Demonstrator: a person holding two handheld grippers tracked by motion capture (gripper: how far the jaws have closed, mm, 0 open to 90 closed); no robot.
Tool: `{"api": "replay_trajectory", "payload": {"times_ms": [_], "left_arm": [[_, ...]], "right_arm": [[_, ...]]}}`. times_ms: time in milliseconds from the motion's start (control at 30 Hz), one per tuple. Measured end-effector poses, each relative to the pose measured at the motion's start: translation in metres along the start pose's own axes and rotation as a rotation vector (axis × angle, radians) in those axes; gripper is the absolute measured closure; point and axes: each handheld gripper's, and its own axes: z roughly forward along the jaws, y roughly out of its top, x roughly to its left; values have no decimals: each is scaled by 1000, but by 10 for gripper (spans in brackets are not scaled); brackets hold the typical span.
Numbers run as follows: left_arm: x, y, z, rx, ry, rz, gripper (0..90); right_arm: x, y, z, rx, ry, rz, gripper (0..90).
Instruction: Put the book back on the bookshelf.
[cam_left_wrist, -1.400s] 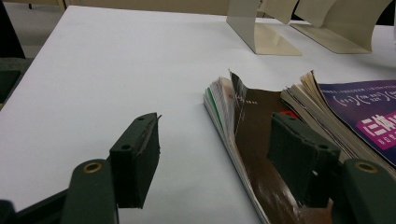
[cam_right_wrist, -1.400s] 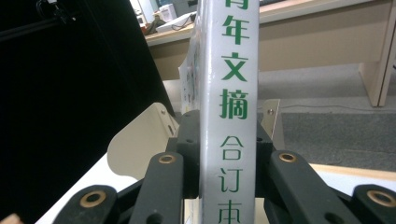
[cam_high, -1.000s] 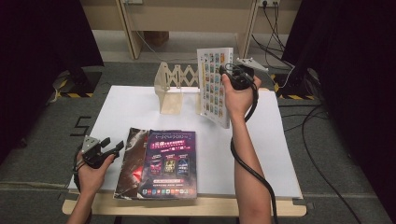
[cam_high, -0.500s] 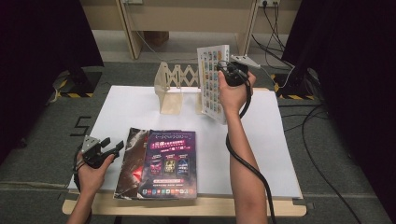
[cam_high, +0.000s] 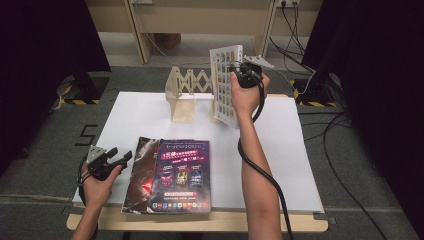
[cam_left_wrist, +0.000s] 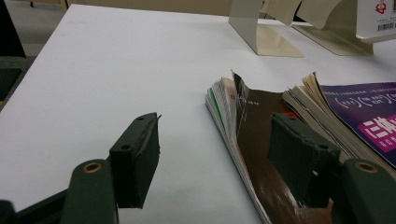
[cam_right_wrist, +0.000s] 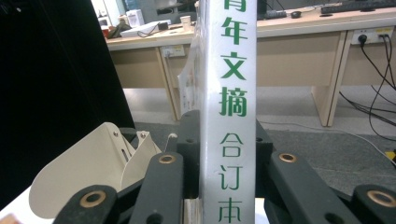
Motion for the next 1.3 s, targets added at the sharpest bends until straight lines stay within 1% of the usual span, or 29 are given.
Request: {"api": "replay_trajectory", "payload": {"times_ms": [200,467,600,733,800,867,1033,1067,1100,1167,1233,1300], "left_arm": [[-1,0,1,6,4,8,338],[0,0,0,5,2,1,337],[0,0,0,6,1,1,337],[0,0,1,9,2,-4,337],[0,0,0,11,3,0,337],[0,0,0,8,2,-1,336],[1,0,1,8,-1,-13,336],[1,0,1,8,-1,-15,336],[2,0,1,9,0,-16,336],[2,0,1,10,-2,-18,336],[2,0,1,9,-1,-17,337],[1,0,1,7,0,-13,336]], "right_arm": [[2,0,4,-5,0,5,743],[4,0,11,-5,-10,15,743],[7,0,14,-14,-19,13,743],[12,-1,16,-43,-27,2,743],[13,-2,18,-53,-29,8,743],[13,-4,21,-53,-34,14,743],[14,-17,28,-48,-49,-12,742],[13,-20,28,-55,-48,-19,741],[14,-21,28,-60,-46,-25,741],[16,-23,26,-64,-56,-54,740],[16,-26,23,-70,-59,-58,738],[16,-30,20,-80,-65,-72,735]]}}
